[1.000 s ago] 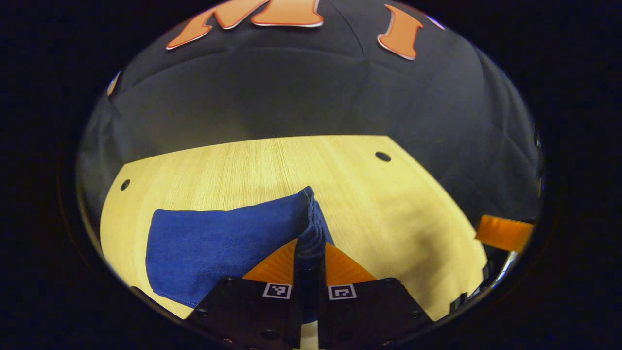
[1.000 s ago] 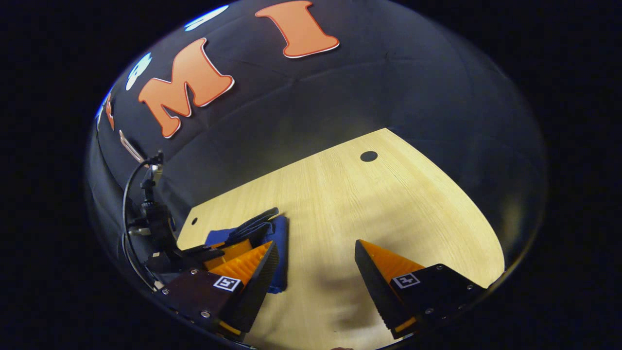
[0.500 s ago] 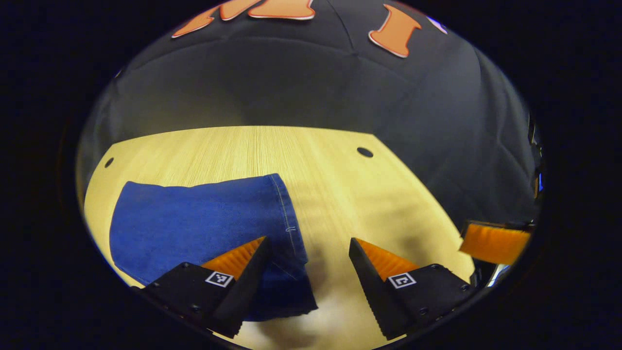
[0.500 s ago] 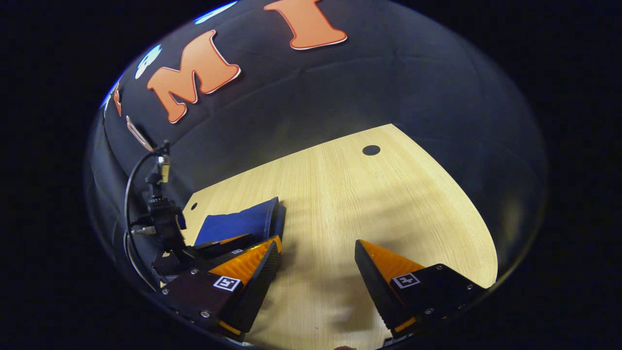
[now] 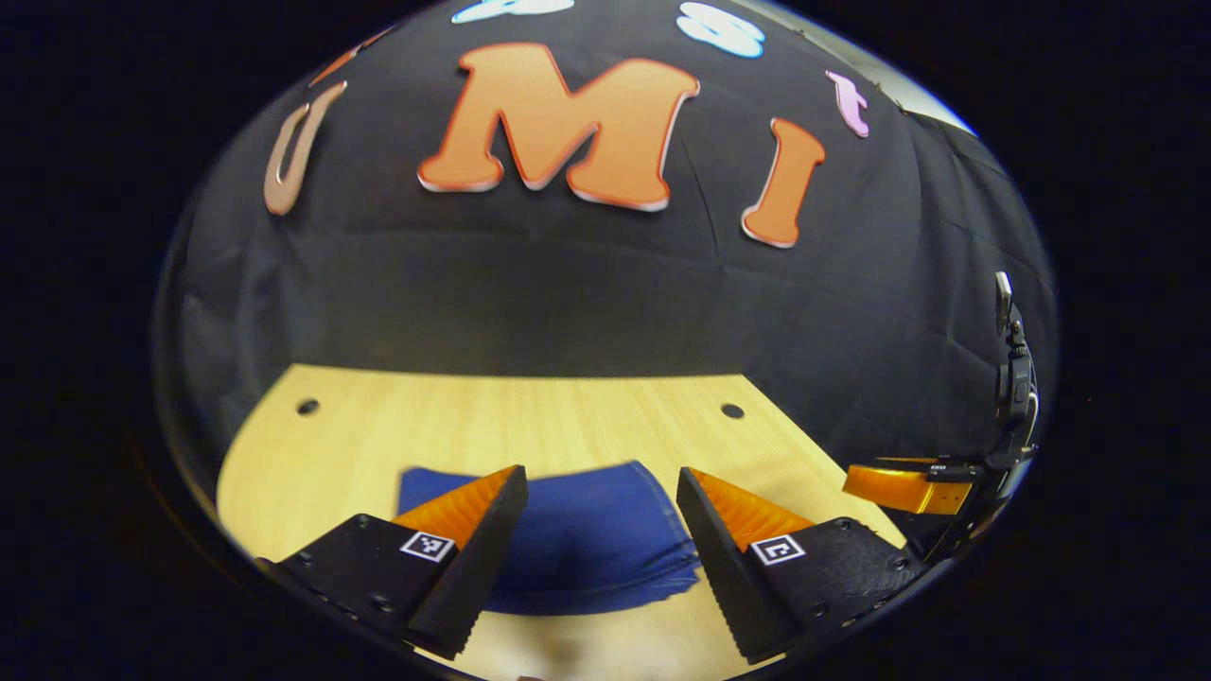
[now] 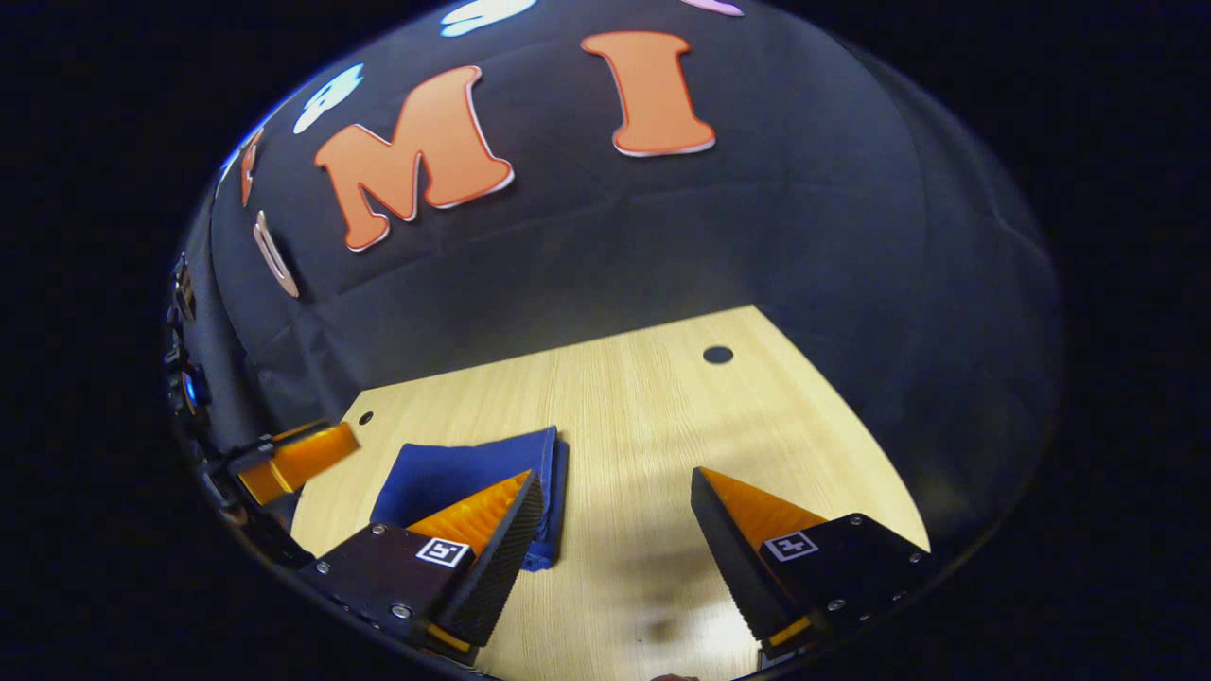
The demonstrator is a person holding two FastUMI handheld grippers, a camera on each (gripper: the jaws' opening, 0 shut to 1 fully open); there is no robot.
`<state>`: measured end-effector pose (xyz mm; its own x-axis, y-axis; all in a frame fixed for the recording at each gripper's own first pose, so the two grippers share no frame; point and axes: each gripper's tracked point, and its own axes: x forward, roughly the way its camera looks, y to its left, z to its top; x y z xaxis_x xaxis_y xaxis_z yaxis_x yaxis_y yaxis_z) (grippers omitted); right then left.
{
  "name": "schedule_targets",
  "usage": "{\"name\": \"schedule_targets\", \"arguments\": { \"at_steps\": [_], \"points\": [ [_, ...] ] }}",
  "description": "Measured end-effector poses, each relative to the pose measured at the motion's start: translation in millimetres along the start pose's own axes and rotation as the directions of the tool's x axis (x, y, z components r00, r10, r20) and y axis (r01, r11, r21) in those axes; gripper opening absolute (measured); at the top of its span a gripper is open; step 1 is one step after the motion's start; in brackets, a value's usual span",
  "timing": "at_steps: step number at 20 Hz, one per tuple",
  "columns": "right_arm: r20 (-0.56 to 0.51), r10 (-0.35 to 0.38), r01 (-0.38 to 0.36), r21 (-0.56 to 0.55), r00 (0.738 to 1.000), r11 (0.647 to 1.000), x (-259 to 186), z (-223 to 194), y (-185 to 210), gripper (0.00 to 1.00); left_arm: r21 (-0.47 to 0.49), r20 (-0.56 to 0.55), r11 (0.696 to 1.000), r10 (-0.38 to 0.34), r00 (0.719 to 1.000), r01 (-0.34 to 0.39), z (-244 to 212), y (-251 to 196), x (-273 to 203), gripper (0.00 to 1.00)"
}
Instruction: Grasp the waist and the cuffs of the jeans and fold them to make the two legs overlap; first hold the waist and fold one-third of the jeans toward the cuffs, then hold the cuffs and fold the remaining one-third in the same direction to finish folding.
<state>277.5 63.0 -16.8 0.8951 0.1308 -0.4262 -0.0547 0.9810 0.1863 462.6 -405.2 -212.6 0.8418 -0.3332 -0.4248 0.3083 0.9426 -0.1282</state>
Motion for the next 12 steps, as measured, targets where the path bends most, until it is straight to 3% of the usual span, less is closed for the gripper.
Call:
{"name": "schedule_targets", "arguments": {
  "at_steps": [3, 8, 10, 12],
  "points": [
    [0.116, -0.035, 0.042, -0.064, 0.993, 0.997, -23, 37, 28, 0.97, 0.046, 0.106, 0.996, 0.073, 0.992, -0.078, 36, 59, -41, 0.97],
    [0.309, 0.025, 0.02, -0.142, 0.951, 0.99, -79, 81, 88, 0.98, 0.01, 0.259, 0.989, 0.142, 0.955, -0.149, 79, 122, -111, 0.97],
    [0.393, 0.031, 0.04, -0.17, 0.919, 0.985, -101, 96, 101, 0.97, -0.009, 0.333, 0.981, 0.185, 0.924, -0.193, 95, 150, -141, 0.97],
    [0.493, 0.046, 0.062, -0.2, 0.869, 0.978, -124, 112, 114, 0.97, 0.002, 0.388, 0.971, 0.22, 0.895, -0.239, 110, 174, -168, 0.97]
  ]
}}
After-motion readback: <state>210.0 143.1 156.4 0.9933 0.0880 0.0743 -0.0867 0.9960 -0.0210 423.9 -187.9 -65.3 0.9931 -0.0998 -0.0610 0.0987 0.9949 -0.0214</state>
